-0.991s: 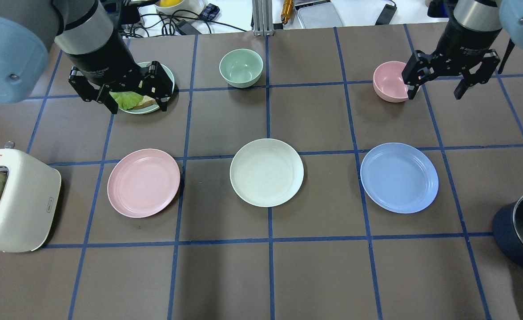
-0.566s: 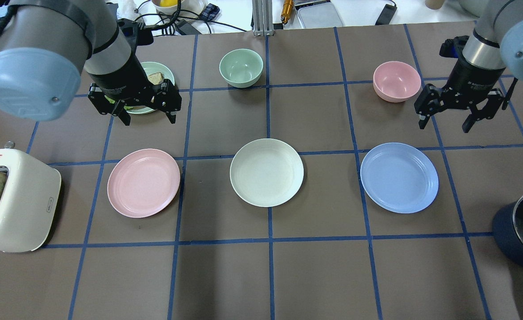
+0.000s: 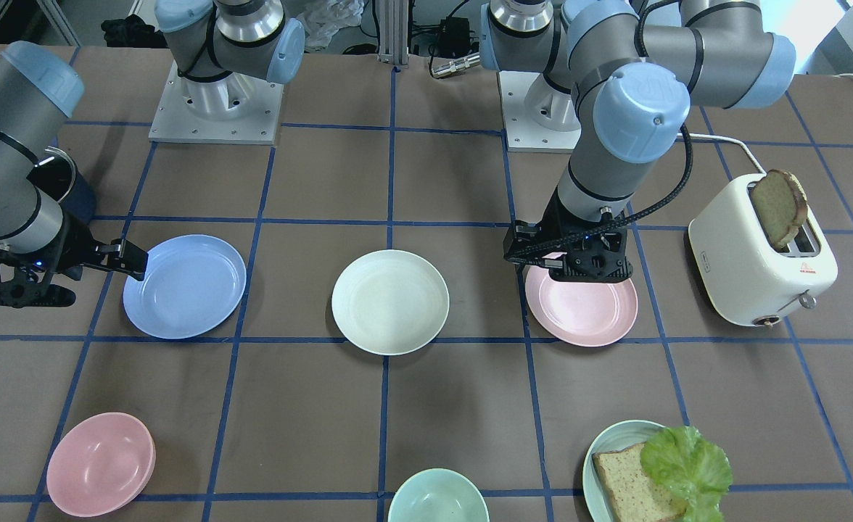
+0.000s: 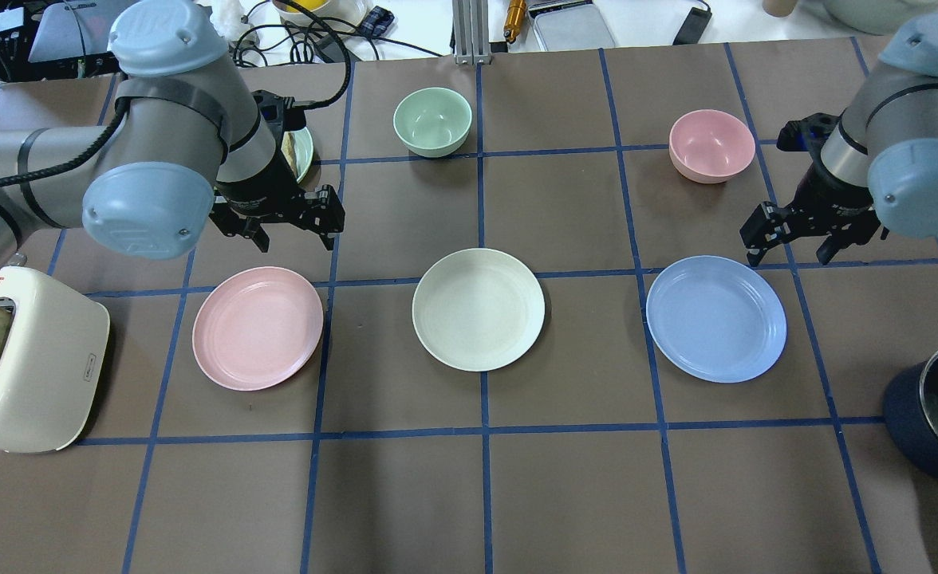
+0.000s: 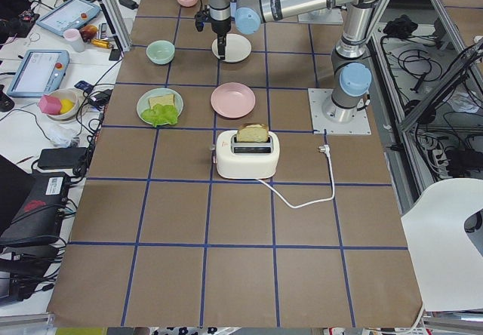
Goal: Stack three plates with pink and blue
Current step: 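Lower the left gripper to the pink plate while the right lowers to the blue plate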
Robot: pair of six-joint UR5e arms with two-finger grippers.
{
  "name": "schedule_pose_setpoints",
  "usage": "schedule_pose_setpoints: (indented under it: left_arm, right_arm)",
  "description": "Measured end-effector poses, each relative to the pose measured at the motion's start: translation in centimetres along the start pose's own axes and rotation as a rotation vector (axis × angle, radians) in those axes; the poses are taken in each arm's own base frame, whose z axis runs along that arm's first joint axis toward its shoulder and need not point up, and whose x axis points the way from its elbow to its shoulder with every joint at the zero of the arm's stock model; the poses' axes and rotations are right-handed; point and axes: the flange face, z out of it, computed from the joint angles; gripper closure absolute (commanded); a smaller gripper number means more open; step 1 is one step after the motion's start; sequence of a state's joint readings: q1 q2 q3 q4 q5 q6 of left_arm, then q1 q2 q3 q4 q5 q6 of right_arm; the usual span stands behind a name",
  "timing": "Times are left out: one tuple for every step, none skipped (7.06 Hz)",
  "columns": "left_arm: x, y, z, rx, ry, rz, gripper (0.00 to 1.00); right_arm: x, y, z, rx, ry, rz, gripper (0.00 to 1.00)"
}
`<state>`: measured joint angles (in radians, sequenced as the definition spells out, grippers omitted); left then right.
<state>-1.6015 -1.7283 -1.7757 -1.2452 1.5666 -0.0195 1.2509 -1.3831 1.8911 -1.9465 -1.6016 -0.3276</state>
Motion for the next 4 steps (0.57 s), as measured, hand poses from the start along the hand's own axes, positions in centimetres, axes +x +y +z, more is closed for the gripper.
schedule_pose_setpoints:
  left_arm:
    - [0.0, -0.4, 1.4, -0.012, 0.0, 0.001, 0.12]
    - [0.0, -0.8, 2.6, -0.017, -0.001, 0.001, 0.15]
    - [0.0, -0.9, 4.2, -0.018, -0.004, 0.001, 0.24]
    - [0.0, -0.8, 6.1, -0.016, -0.007, -0.001, 0.26]
  right_arm:
    - [0.0, 0.5, 1.4, 0.018, 0.012, -0.02, 0.0]
    - [0.2, 1.0, 2.7, 0.041, 0.033, -0.03, 0.0]
    - [1.0, 1.8, 4.1, 0.039, 0.042, -0.018, 0.0]
    - [2.6, 2.5, 5.3, 0.023, 0.032, 0.014, 0.0]
